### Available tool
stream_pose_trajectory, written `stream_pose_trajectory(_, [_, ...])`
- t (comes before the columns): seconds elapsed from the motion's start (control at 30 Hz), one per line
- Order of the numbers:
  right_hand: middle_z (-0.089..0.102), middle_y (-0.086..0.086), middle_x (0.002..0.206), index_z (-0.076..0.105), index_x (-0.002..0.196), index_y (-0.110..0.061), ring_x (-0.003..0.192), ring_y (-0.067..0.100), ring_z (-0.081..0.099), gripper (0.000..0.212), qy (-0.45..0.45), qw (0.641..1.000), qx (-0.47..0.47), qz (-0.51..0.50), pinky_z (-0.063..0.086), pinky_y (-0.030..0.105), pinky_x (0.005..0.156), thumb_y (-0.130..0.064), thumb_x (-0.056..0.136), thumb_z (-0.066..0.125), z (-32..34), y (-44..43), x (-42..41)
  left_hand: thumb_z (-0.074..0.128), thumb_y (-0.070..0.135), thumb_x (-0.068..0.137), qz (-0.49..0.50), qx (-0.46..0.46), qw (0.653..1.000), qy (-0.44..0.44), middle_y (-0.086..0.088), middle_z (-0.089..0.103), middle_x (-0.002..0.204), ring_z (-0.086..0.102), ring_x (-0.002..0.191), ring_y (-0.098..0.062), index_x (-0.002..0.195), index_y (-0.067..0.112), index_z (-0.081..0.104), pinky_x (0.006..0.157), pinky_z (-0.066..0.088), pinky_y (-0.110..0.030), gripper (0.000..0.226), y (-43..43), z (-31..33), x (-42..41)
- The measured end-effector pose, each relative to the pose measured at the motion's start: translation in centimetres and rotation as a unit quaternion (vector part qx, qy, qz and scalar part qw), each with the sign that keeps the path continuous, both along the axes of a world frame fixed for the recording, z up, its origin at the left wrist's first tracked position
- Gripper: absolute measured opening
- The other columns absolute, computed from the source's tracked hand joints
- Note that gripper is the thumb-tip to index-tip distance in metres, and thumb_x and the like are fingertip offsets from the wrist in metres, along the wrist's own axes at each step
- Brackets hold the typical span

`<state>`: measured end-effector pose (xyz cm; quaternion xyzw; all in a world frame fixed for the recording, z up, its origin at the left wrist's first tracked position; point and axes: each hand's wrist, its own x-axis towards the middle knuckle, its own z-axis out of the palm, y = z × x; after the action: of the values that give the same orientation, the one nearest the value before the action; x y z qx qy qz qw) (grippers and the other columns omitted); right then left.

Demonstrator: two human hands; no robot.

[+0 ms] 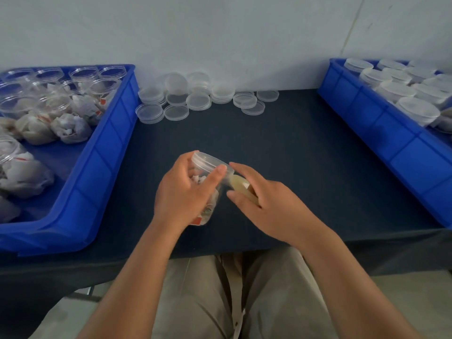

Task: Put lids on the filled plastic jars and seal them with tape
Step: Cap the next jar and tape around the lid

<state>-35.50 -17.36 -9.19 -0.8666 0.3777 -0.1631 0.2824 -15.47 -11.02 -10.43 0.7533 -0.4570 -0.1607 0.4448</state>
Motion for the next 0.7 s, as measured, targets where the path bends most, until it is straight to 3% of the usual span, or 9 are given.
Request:
stream_pose_trajectory(0.1, [0.061,-0.029,0.086,0.033,0.15,-0.053,0.076,0.003,0.063,0.05,0.0,0.999,0.017,0.038,0.047,0.024,0.055,-0.066,0.102,0.036,-0.1,-0.7,-1.1,0.05,0.083,0.082,-0.057,0.012,0.998,0.024,0.037,0.065,0.108,0.063,0.098,0.014,0.113,0.05,0.061,0.074,0.048,-0.02,0.047,-0.3,0.4,1.4])
stream_pose_trajectory(0.17, [0.065,-0.02,0.082,0.03,0.149,-0.055,0.074,0.007,0.064,0.049,-0.001,0.999,0.016,0.036,0.051,0.028,0.057,-0.067,0.102,0.031,-0.2,-1.3,-1.2,0.044,0.08,0.086,-0.104,0.02,0.993,0.048,0.031,0.069,0.106,0.067,0.096,0.008,0.111,0.052,0.062,0.073,0.048,-0.019,0.041,-0.3,0.7,2.3])
stream_pose_trajectory(0.27, [0.067,-0.013,0.08,0.028,0.15,-0.06,0.077,0.004,0.065,0.05,0.011,1.0,0.013,0.02,0.054,0.028,0.061,-0.068,0.1,0.031,-0.5,-2.4,-1.0,0.042,0.078,0.09,-0.16,0.021,0.977,0.14,0.018,0.075,0.109,0.072,0.1,-0.002,0.117,0.046,0.067,0.074,0.053,-0.014,0.049,-0.3,0.6,3.4])
stream_pose_trajectory(0.37, [0.067,-0.012,0.079,0.028,0.148,-0.067,0.08,0.002,0.064,0.052,0.005,1.0,0.014,0.024,0.053,0.026,0.061,-0.074,0.097,0.031,-0.6,-3.0,-0.7,0.051,0.074,0.091,-0.201,0.018,0.948,0.246,0.0,0.078,0.111,0.076,0.1,-0.015,0.124,0.027,0.067,0.079,0.06,-0.022,0.06,-0.8,-0.2,3.9])
stream_pose_trajectory(0.43, [0.067,-0.024,0.085,0.029,0.148,-0.068,0.083,-0.006,0.062,0.055,-0.002,0.999,0.015,0.033,0.049,0.018,0.062,-0.079,0.094,0.029,-0.5,-2.9,0.1,0.053,0.076,0.082,-0.215,0.027,0.933,0.288,-0.007,0.078,0.109,0.075,0.097,-0.019,0.12,0.018,0.071,0.079,0.061,-0.026,0.071,-0.9,-0.7,3.9])
stream_pose_trajectory(0.5, [0.058,-0.042,0.094,0.033,0.149,-0.063,0.09,-0.019,0.057,0.058,-0.008,0.999,0.011,0.031,0.043,0.012,0.065,-0.08,0.094,0.028,-0.4,-2.5,0.8,0.052,0.081,0.077,-0.21,0.038,0.922,0.322,-0.012,0.078,0.113,0.076,0.1,-0.021,0.111,0.023,0.079,0.08,0.061,-0.027,0.072,-0.8,-0.9,3.9])
stream_pose_trajectory(0.6, [0.064,-0.029,0.088,0.039,0.149,-0.056,0.086,-0.011,0.06,0.053,-0.015,1.0,-0.009,0.003,0.043,0.017,0.06,-0.073,0.1,0.031,-0.6,-1.7,1.4,0.044,0.07,0.097,-0.16,0.015,0.959,0.233,-0.004,0.079,0.107,0.076,0.096,-0.015,0.106,0.027,0.079,0.078,0.06,-0.027,0.057,-0.9,-1.0,3.8])
stream_pose_trajectory(0.67, [0.067,-0.021,0.085,0.043,0.149,-0.053,0.08,-0.005,0.062,0.049,-0.018,0.999,-0.031,-0.023,0.045,0.019,0.056,-0.068,0.103,0.033,-0.6,-1.0,1.4,0.048,0.046,0.108,-0.097,-0.061,0.985,0.126,0.015,0.077,0.107,0.074,0.094,-0.006,0.117,0.033,0.074,0.079,0.06,-0.025,0.03,-0.7,-0.9,3.8])
stream_pose_trajectory(0.7, [0.069,-0.021,0.09,0.044,0.149,-0.051,0.079,-0.003,0.063,0.049,-0.017,0.998,-0.039,-0.036,0.049,0.021,0.058,-0.067,0.104,0.034,-0.6,-0.6,1.5,0.051,0.043,0.107,-0.079,-0.094,0.989,0.084,0.024,0.074,0.109,0.072,0.092,-0.003,0.124,0.039,0.069,0.08,0.058,-0.018,0.025,-0.2,-0.6,3.6])
